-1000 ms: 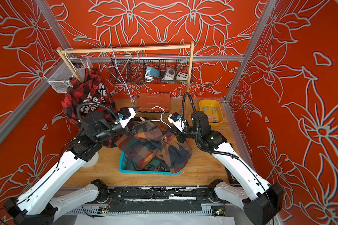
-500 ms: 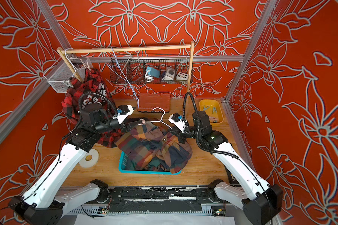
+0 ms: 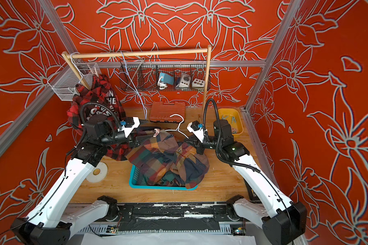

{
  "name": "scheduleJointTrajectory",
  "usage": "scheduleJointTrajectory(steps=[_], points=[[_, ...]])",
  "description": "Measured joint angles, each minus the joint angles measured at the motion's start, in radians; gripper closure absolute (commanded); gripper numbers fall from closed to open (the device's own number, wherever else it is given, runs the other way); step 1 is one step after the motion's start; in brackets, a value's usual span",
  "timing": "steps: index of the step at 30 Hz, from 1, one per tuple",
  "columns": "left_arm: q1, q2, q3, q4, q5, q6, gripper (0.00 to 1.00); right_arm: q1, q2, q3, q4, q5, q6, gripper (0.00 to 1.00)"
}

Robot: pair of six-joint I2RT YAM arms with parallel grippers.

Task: Remove the clothespins securing long-sleeve shirts to the hanger
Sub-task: Remove the clamp from the hanger.

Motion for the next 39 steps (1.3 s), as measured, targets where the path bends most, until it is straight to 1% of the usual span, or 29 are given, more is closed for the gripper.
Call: scheduleJointTrajectory(steps=[5, 11, 22, 34, 39], points=[[0.018, -0.015, -0.005, 0.060, 0.018, -0.027, 0.27, -0.021, 0.009, -0.004, 0.018, -0.022, 0.021, 1.00], [0.018, -0.009, -0.037, 0.105, 0.082, -0.058, 0.28, -0.016, 0.018, -0.004, 0.029, -0.041, 0.028, 1.00], [0.014, 0.003, -0.080, 0.165, 0.173, -0.095, 0.30, 0.067, 0.084, 0.038, 0.010, -0.041, 0.021, 1.00], [0.001, 0.026, -0.104, 0.182, 0.190, -0.109, 0.35, 0.076, 0.086, 0.070, 0.001, -0.040, 0.006, 1.00], [-0.010, 0.037, -0.104, 0.192, 0.200, -0.118, 0.42, 0.086, 0.088, 0.070, -0.006, -0.040, 0.001, 1.00]])
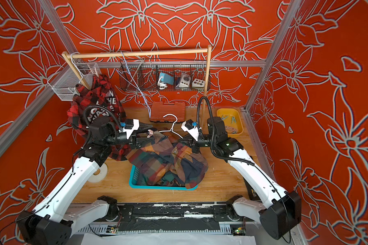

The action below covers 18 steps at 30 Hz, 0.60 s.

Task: Remove the clothespins securing long-sleeve shirts to the hanger
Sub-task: Remove the clamp from the hanger.

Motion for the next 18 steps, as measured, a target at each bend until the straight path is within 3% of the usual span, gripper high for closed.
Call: scheduleJointTrajectory(steps=[4, 18], points=[[-0.005, 0.003, 0.000, 0.002, 0.004, 0.000, 0.47, 0.002, 0.003, 0.000, 0.000, 0.000, 0.000, 1.00], [-0.008, 0.005, 0.000, 0.011, -0.001, 0.000, 0.80, 0.008, 0.006, 0.000, -0.013, 0.000, -0.003, 1.00]])
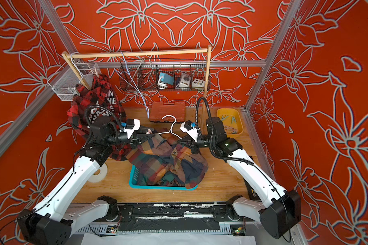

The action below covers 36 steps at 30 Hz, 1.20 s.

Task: Remove the clothespins securing long-sleeve shirts to the hanger
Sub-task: Remove the clamp from the hanger, then place the hanger in the bin.

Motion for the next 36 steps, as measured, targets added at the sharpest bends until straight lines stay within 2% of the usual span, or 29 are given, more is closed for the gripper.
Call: scheduleJointTrajectory(steps=[3, 8, 16, 24, 31, 33, 36], points=[[0.000, 0.000, 0.000, 0.002, 0.000, 0.003, 0.84, 0.000, 0.000, 0.000, -0.002, 0.000, 0.000, 1.00], [0.000, 0.000, 0.000, 0.006, -0.003, 0.002, 1.00, 0.000, 0.003, 0.001, -0.006, 0.000, 0.001, 1.00], [-0.003, -0.001, 0.000, 0.043, -0.029, -0.021, 1.00, 0.004, 0.014, -0.014, -0.014, 0.008, 0.026, 1.00], [-0.005, -0.032, 0.000, 0.114, -0.029, -0.075, 1.00, 0.048, -0.019, -0.154, 0.007, 0.049, 0.087, 1.00], [-0.005, -0.064, -0.008, 0.173, -0.030, -0.136, 1.00, 0.061, -0.043, -0.192, -0.005, 0.134, 0.158, 1.00], [-0.014, -0.084, -0.034, 0.201, -0.045, -0.168, 1.00, 0.061, -0.049, -0.192, -0.023, 0.178, 0.176, 0.93], [-0.059, -0.111, -0.074, 0.232, -0.110, -0.206, 1.00, 0.061, -0.060, -0.199, -0.050, 0.256, 0.211, 0.71]])
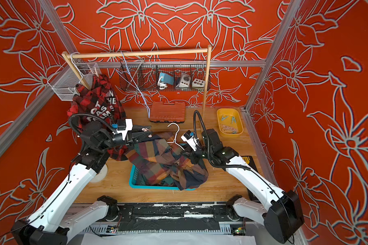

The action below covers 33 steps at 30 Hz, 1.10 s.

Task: Remove the clothespins securing long-sleeve shirts to the hanger
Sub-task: Place the hanger in the bin, then place the clamp in the storage box.

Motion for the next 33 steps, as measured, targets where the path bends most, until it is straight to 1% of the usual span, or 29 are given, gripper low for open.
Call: scheduleJointTrajectory(steps=[1, 2, 4, 5, 8, 13, 18, 21, 25, 29, 33], points=[[-0.026, -0.006, -0.011, 0.006, -0.034, -0.008, 1.00, 0.000, -0.008, -0.004, -0.014, 0.025, 0.016, 0.64], [-0.057, -0.011, -0.023, 0.015, -0.081, -0.017, 1.00, 0.000, -0.018, -0.005, -0.031, 0.049, 0.024, 0.60], [-0.109, -0.015, -0.040, 0.030, -0.159, -0.032, 1.00, 0.000, -0.040, -0.005, -0.050, 0.087, 0.033, 0.54], [-0.135, -0.016, -0.050, 0.037, -0.193, -0.040, 1.00, 0.000, -0.054, -0.004, -0.058, 0.107, 0.034, 0.53], [-0.188, -0.018, -0.072, 0.066, -0.283, -0.064, 1.00, 0.009, -0.100, 0.002, -0.085, 0.161, 0.033, 0.51], [-0.207, -0.009, -0.083, 0.089, -0.369, -0.098, 1.00, 0.036, -0.182, 0.054, -0.095, 0.208, 0.028, 0.50], [-0.214, 0.011, -0.083, 0.108, -0.417, -0.129, 1.00, 0.101, -0.240, 0.089, 0.031, 0.246, 0.030, 0.52], [-0.222, 0.020, -0.083, 0.116, -0.432, -0.139, 1.00, 0.141, -0.214, 0.100, 0.119, 0.272, 0.032, 0.53], [-0.229, 0.024, -0.083, 0.118, -0.446, -0.149, 1.00, 0.188, -0.110, 0.141, 0.206, 0.293, 0.030, 0.54], [-0.231, 0.024, -0.083, 0.118, -0.455, -0.151, 1.00, 0.233, -0.019, 0.171, 0.254, 0.295, 0.025, 0.54], [-0.234, 0.043, -0.082, 0.126, -0.461, -0.151, 1.00, 0.267, 0.032, 0.198, 0.283, 0.296, 0.021, 0.54]])
